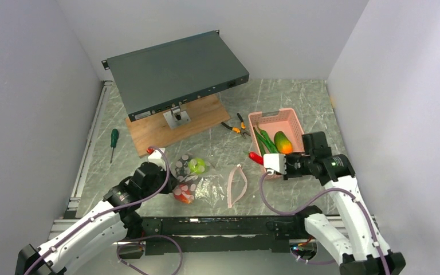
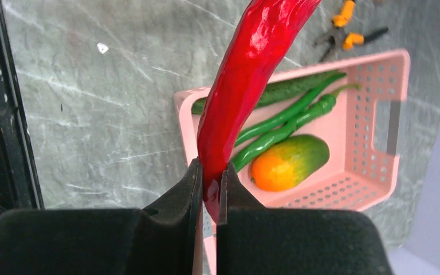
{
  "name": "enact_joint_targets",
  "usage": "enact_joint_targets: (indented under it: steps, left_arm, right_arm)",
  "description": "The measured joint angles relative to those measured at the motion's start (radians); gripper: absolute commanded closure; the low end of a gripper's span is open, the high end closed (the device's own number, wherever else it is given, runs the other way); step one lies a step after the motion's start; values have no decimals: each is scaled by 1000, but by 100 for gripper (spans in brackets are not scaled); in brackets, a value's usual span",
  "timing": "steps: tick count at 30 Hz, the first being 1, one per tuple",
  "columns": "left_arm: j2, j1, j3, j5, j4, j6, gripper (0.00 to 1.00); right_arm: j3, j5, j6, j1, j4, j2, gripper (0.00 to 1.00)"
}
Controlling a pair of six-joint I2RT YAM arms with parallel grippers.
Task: Open the zip-top bag and remove the fake food
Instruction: Pick up the fake vegetable from the zipper food storage bag, then place the fake vegetable in the bin.
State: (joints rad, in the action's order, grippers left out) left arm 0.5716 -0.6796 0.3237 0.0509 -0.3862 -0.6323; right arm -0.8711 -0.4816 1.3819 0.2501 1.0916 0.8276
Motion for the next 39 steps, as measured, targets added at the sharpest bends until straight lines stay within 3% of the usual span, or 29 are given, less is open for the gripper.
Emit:
enact_joint_targets:
  steps: [4, 9, 15, 22, 24, 32, 39]
  left_arm:
    - [-12, 0, -13, -4, 2, 0, 100]
    - [-14, 0, -13, -18, 7, 2, 100]
    - [-32, 0, -13, -41, 22, 0, 100]
    - [-67, 0, -60, -82, 87, -28, 100]
    - [-73, 0, -76, -89, 100, -42, 100]
    - [-98, 2, -113, -117, 142, -83, 100]
    - [-97, 2, -113, -134, 142, -87, 100]
  right_arm:
    - [5, -64, -111, -119, -32, -39, 100]
    - [21, -72, -384, -225, -188, -16, 100]
    - [33, -97, -627, -343, -359, 119, 100]
    - [33, -195, -748, -407, -426, 298, 98]
    - [33, -217, -764, -409, -433, 345, 91]
    - [29, -256, -799, -414, -437, 454, 37]
    - [31, -262, -804, -436, -460, 414, 25]
